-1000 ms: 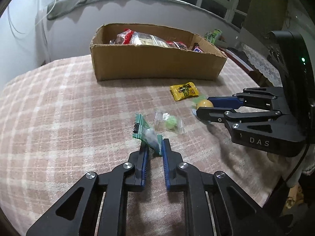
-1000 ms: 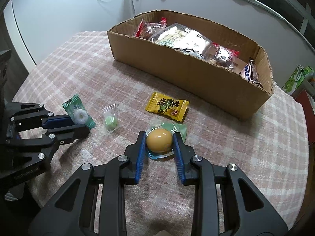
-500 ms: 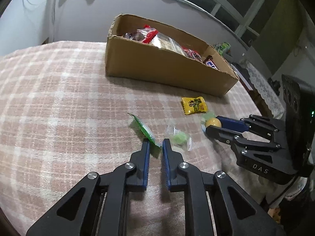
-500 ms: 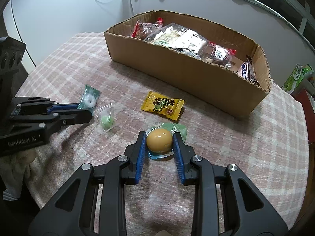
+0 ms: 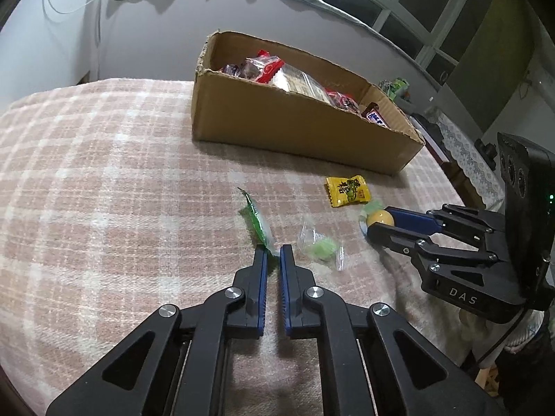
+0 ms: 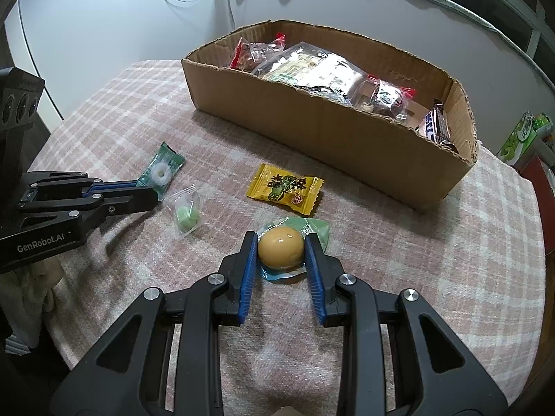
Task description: Organize snacks
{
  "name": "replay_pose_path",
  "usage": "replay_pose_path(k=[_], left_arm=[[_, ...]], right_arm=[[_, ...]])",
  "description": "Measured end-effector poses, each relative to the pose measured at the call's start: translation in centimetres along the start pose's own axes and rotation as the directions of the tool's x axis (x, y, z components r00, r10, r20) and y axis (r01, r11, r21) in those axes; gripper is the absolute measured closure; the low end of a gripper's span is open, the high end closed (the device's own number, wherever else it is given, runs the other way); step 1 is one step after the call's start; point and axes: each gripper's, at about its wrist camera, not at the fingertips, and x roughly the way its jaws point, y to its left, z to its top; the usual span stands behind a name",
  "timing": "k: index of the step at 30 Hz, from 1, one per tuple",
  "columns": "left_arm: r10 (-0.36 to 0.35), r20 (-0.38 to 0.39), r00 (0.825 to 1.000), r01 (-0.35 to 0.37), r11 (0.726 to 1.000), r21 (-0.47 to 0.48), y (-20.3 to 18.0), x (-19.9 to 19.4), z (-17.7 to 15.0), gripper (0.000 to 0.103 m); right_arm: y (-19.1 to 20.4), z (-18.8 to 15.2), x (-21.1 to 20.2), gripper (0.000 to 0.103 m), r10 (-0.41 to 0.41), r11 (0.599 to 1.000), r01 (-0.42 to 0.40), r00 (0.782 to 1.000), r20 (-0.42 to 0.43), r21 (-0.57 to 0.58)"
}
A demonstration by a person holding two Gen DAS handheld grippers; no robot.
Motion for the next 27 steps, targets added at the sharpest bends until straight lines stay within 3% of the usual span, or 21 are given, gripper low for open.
replay_pose_path(k=[6,9,12,13,14,19,22,27], left_arm=[[0.018,-0.022,1.0,-0.019,1.0,-0.024,0.7,0.1,0.8,0.097],[0.04,-0.029,0.999,-0.04,0.999,-0.002,0.4,0.5,1.4,0.09],[0.091,-0.04,0.995,-0.088,0.994,0.065,-0.4,1.0,2.1,0.077],[0.107,-0.042,0.993,-0.103,0.991,0.083,-0.6,1.1,2.2,0.067],[0.128,-0.045,0.991,-0.123,0.986,0.111,-0.9,1.4,2.5,0.063],[0.183,-0.04,0.982,-0.172,0.967,0.19,-1.7,2.4,3.0,0.063],[0.2,-0.028,0.979,-0.188,0.955,0.23,-2.1,2.7,3.0,0.079],[0.191,-0.018,0.981,-0.181,0.953,0.243,-2.3,2.6,2.9,0.085]], right_arm=[[-0.1,0.1,0.0,0.074,-0.001,1.0,0.001,1.0,-0.002,-0.005],[0.0,0.1,0.0,0.074,-0.001,1.0,0.001,1.0,0.0,-0.007],[0.0,0.1,0.0,0.074,0.002,1.0,-0.002,1.0,0.0,-0.005],[-0.1,0.1,0.0,0.074,0.002,1.0,-0.002,1.0,0.0,-0.004],[-0.1,0.1,0.0,0.074,0.005,1.0,-0.005,1.0,-0.001,-0.003],[-0.3,0.3,0.1,0.074,0.006,1.0,-0.006,1.0,0.001,0.002],[-0.3,0.4,0.3,0.074,0.006,1.0,-0.006,1.0,0.002,-0.001],[-0.3,0.6,0.5,0.074,0.006,1.0,-0.006,1.0,0.004,0.007]])
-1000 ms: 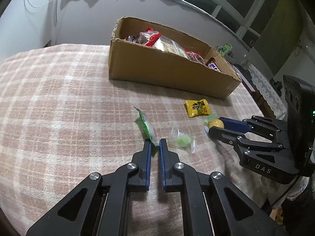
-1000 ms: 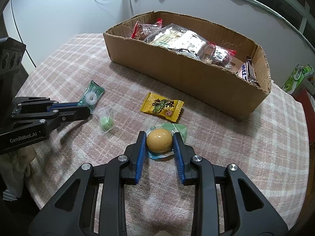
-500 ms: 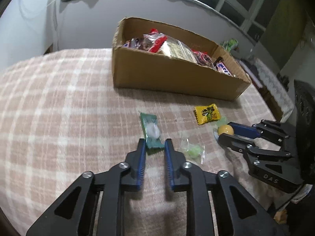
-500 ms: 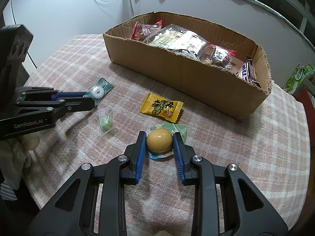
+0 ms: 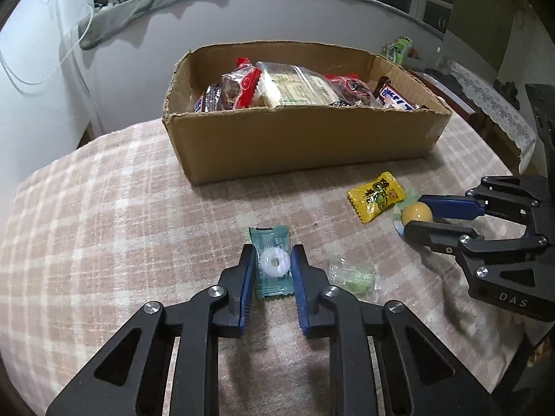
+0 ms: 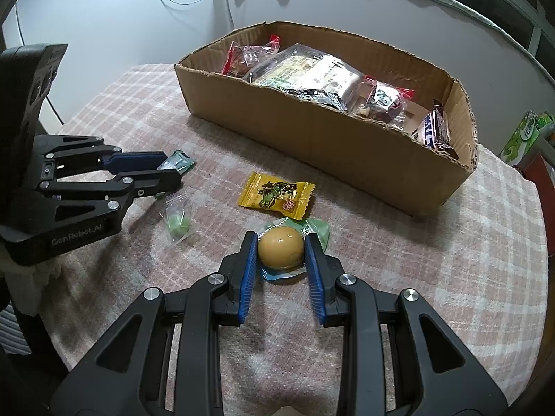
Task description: Organize snacks
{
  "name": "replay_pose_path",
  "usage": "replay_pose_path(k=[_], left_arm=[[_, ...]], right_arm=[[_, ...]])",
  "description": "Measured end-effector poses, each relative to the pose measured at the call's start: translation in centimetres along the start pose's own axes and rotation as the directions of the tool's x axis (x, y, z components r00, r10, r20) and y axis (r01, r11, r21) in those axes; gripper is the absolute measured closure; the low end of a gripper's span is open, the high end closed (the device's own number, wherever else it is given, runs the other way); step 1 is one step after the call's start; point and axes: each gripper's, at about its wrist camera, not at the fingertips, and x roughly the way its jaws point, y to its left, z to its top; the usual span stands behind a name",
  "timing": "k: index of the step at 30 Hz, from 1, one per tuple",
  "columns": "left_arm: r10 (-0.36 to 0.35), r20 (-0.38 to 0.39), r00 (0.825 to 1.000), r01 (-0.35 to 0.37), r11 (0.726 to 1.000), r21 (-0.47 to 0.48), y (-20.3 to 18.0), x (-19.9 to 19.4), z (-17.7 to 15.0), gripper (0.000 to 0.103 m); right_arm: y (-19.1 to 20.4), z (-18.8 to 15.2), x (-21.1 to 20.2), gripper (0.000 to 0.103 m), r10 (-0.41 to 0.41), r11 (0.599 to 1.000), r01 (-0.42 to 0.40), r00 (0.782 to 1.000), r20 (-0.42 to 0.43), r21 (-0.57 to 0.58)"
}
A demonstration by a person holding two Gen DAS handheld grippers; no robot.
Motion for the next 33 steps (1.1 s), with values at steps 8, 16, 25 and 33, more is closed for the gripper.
replay_pose_path(k=[8,16,25,33], left_arm=[[-0.007,0.049,0.999,0.008,1.0,-0.019,0.1,-1.7,0.0,0.085],[-0.012,0.113,0.994,0.014,1.0,-0.01,-0.1,-3.9,1.0,0.085],[-0.011,0.188,0.982,0.01,1.0,0.004,-0.2,-5.1,4.1,0.085],[-0.016,0.227,0.974,0.01,1.0,0.03,-0.5,-4.9,6.8,0.085]], right_arm=[[-0.2,0.2,-0.2,0.074,0.0,1.0,0.0,1.0,0.008,0.008],[-0.5,1.0,-2.0,0.074,-0.009,1.0,0.008,0.998,0.055,0.012],[-2.3,3.5,-4.8,0.074,-0.042,0.999,0.04,0.991,0.126,0.021],[-4.4,6.0,-6.4,0.074,-0.075,0.997,0.071,0.983,0.17,0.03]])
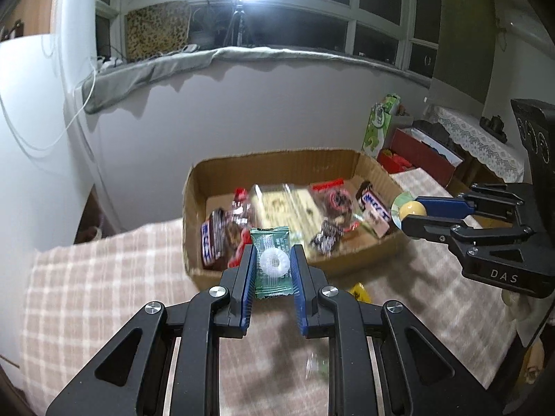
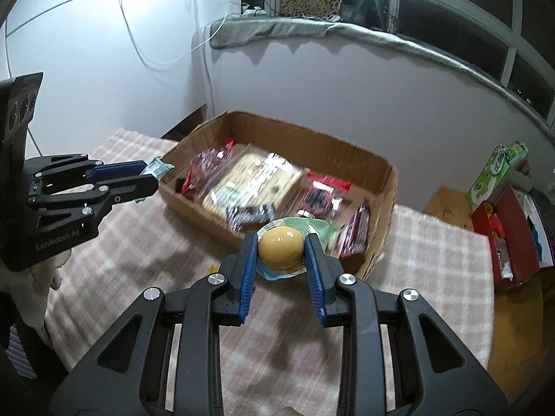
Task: Organize snacks
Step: 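Carry the cake and mint packet into the box and open both grippers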
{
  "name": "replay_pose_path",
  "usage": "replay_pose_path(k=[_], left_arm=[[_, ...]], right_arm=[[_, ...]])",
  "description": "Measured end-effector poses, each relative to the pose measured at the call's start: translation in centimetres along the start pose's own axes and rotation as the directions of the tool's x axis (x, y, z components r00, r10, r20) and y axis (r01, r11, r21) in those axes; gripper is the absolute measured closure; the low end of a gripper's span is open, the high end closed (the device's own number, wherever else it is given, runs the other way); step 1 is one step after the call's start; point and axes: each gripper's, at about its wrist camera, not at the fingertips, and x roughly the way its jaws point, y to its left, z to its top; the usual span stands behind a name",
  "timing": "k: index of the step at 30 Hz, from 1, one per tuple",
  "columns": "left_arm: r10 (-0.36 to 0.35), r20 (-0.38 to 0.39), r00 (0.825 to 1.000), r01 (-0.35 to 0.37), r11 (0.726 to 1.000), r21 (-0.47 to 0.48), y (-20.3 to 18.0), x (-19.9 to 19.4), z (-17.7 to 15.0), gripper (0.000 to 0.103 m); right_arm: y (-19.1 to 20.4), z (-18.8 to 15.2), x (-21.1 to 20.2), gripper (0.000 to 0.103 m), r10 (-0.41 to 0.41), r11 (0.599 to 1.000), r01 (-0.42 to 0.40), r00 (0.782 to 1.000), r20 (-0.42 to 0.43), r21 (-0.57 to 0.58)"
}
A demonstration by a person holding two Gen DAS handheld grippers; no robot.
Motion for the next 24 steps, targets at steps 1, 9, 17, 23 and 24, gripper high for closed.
replay_pose_path(k=[1,9,17,23,24], left_arm=[[0.001,0.003,1.0,-0.001,1.0,0.003,0.0,0.2,0.3,0.085],[0.001,0.0,1.0,-0.001,1.0,0.008,0.0,2.5,2.2,0.085],[0.007,-0.023,1.0,-0.007,1.0,0.007,0.1,4.2,2.5,0.085],[0.017,-0.025,1.0,-0.017,1.0,-0.005,0.3,4.5,2.6,0.083],[0.018,-0.026,1.0,-0.018,1.0,-0.007,0.4,4.5,2.6,0.081]], right_arm=[[-0.2,0.3,0.0,0.074,-0.004,1.0,0.004,1.0,0.003,-0.001],[-1.3,2.3,1.8,0.074,-0.01,1.0,0.01,1.0,0.004,0.012],[-2.0,2.7,3.6,0.074,-0.019,1.0,0.02,1.0,-0.014,0.023],[-2.3,2.6,4.4,0.074,-0.025,0.999,0.025,0.999,-0.026,0.02],[-2.2,2.6,4.3,0.073,-0.027,0.999,0.027,0.999,-0.026,0.019]])
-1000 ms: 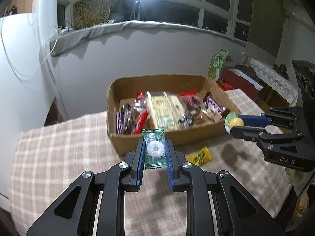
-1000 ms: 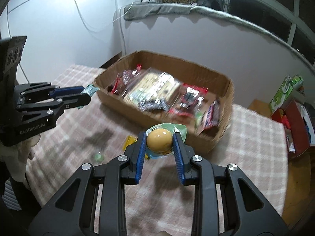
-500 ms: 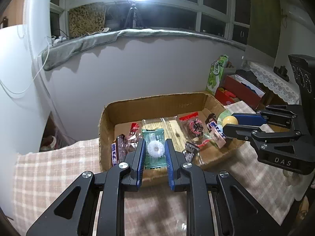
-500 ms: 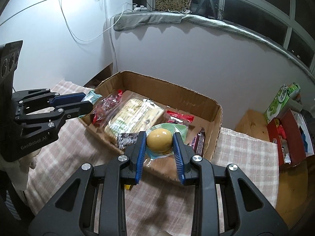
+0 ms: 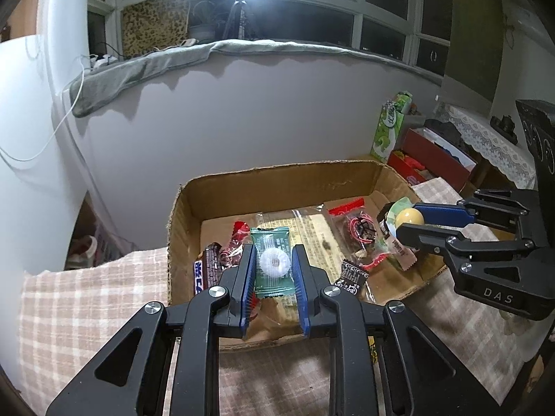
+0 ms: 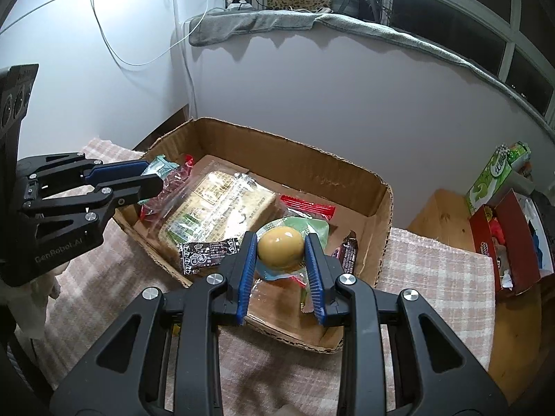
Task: Organize snacks
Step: 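Carry the cake and mint packet into the box and open both grippers, then move the right gripper over the yellow candy while the left approaches the small green candy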
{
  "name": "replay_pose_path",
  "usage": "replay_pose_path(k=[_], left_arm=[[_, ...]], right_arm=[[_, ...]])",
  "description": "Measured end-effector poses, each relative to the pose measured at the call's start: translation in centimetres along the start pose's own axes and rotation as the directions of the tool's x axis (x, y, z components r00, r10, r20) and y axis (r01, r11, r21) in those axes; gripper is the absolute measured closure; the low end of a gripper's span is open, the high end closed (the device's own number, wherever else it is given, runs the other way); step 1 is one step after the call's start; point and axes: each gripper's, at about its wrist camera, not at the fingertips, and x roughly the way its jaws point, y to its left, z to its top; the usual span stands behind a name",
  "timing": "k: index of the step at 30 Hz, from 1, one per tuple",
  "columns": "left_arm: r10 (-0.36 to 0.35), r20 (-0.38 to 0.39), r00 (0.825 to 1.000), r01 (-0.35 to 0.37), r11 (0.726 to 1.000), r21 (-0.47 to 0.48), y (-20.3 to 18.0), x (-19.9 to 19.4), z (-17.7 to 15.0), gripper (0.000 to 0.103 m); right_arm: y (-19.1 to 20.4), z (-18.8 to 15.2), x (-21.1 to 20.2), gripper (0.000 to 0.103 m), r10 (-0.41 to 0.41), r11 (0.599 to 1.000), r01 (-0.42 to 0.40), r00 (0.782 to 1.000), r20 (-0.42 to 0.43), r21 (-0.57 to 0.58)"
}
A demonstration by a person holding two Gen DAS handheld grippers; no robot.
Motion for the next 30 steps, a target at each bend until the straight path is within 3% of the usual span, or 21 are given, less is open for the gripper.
replay_pose_path(k=[2,4,20,27,30], left_arm=[[0.007,0.0,1.0,-0.007,1.0,-0.005,0.1,0.0,0.1,0.07],[0.007,0.003,1.0,-0.007,1.0,-0.006,0.1,-0.2,0.1,0.07],[0.004,0.017,1.0,-0.003,0.998,-0.067,1.9,-3.2,-1.1,0.07],[-0.016,-0.004,1.0,0.015,0.994,-0.107,2.6,-5.1,-4.2,0.068],[-0.028,-0.02,0.999,0.025,0.992,-0.121,2.4,-5.6,-5.8,0.06]], right_arm=[[0.1,0.0,0.0,0.066,-0.011,1.0,0.011,1.0,0.001,-0.003],[0.1,0.0,-0.2,0.051,-0.021,1.0,0.021,1.0,0.01,-0.002],[0.3,-0.9,-3.0,0.05,0.0,1.0,-0.001,1.0,0.027,0.024],[1.4,-3.0,-4.0,0.05,0.072,0.997,-0.072,0.997,-0.002,0.017],[2.0,-3.9,-3.9,0.05,0.092,0.996,-0.092,0.995,-0.026,0.003]])
